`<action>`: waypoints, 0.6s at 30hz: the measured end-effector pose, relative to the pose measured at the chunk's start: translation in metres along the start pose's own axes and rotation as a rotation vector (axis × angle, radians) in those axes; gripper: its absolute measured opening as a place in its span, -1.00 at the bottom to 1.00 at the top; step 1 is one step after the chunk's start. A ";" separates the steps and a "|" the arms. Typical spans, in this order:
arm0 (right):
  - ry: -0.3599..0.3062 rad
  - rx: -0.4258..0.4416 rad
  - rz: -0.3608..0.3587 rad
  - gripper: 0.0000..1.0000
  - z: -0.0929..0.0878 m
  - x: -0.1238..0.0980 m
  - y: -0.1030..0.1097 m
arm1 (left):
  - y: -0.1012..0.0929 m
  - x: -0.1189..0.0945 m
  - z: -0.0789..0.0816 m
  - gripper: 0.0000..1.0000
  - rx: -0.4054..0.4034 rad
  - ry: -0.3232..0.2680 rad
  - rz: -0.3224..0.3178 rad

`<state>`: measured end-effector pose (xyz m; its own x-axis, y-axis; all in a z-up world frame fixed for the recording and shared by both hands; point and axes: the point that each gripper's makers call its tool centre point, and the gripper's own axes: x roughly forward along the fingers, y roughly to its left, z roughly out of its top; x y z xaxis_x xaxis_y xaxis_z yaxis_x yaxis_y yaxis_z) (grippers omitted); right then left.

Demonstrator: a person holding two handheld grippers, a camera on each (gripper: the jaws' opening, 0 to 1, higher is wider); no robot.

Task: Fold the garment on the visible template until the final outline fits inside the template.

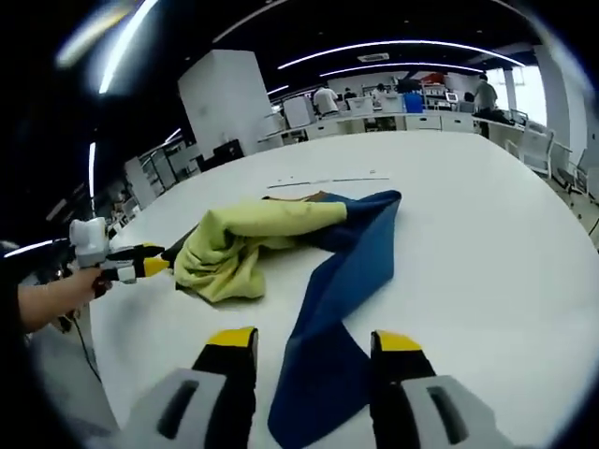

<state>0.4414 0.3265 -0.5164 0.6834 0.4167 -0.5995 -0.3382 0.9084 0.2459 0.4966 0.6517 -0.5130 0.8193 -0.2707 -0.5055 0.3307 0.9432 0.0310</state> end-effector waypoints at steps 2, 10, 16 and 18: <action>-0.007 -0.002 -0.019 -0.24 -0.002 0.000 -0.003 | 0.001 0.002 -0.003 -0.30 0.019 0.015 0.012; -0.018 0.006 -0.060 -0.63 -0.008 -0.003 -0.004 | -0.014 0.006 -0.014 -0.58 -0.079 0.051 -0.026; -0.033 0.014 -0.052 -0.86 -0.010 -0.001 0.001 | -0.018 0.012 -0.015 -0.79 -0.096 0.043 -0.035; -0.031 0.016 -0.051 -1.00 -0.011 -0.001 0.001 | -0.021 0.013 -0.015 -0.84 -0.108 0.054 -0.038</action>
<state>0.4334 0.3271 -0.5242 0.7194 0.3705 -0.5875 -0.2920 0.9288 0.2282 0.4929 0.6317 -0.5334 0.7795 -0.2990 -0.5505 0.3066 0.9484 -0.0810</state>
